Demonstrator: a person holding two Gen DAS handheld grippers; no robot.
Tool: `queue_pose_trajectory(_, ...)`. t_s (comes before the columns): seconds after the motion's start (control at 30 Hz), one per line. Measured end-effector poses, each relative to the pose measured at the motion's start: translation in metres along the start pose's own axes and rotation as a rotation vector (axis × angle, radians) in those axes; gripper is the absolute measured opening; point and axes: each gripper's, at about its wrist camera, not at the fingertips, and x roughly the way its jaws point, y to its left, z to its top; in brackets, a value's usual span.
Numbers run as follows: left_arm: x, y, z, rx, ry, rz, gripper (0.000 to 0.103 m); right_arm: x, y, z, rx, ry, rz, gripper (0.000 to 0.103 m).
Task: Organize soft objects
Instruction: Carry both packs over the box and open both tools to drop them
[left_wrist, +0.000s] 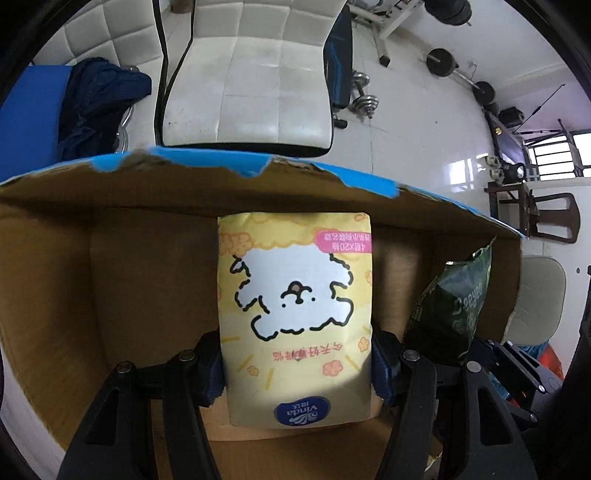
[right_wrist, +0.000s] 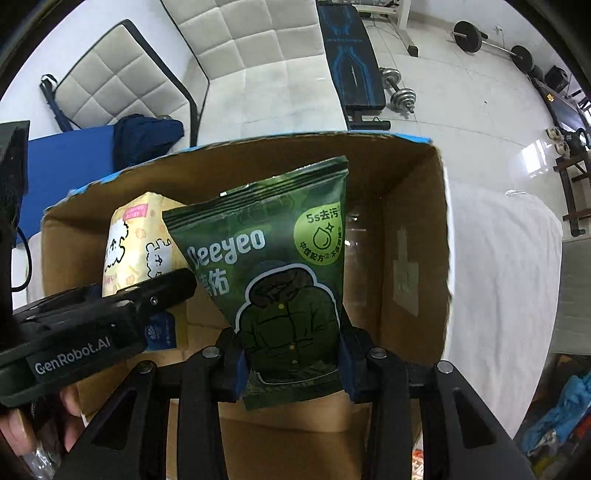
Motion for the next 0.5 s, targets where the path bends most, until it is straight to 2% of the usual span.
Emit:
queue_pose_trajectory(0.13, 0.005, -0.005, 0.002, 0.021, 0.034, 0.017, 0.061, 0.013, 0.005, 0.011, 0.001, 0.039, -0.003, 0.047)
queue_pose_trajectory(0.17, 0.004, -0.007, 0.001, 0.030, 0.027, 0.018, 0.064, 0.016, 0.006, 0.013, 0.000, 0.046, -0.007, 0.051)
queue_pose_trajectory(0.23, 0.000, -0.011, -0.001, 0.048, 0.016, 0.033, 0.073, 0.018, 0.007, 0.013, -0.008, 0.046, -0.009, 0.053)
queue_pose_trajectory(0.37, -0.008, -0.010, -0.004, 0.046, -0.009, 0.048, 0.080, 0.016, 0.008, 0.007, -0.011, 0.050, -0.004, 0.055)
queue_pose_trajectory(0.5, -0.018, -0.002, -0.014, 0.049, -0.067, 0.127, 0.086, 0.013, 0.005, -0.003, -0.011, 0.056, 0.001, 0.058)
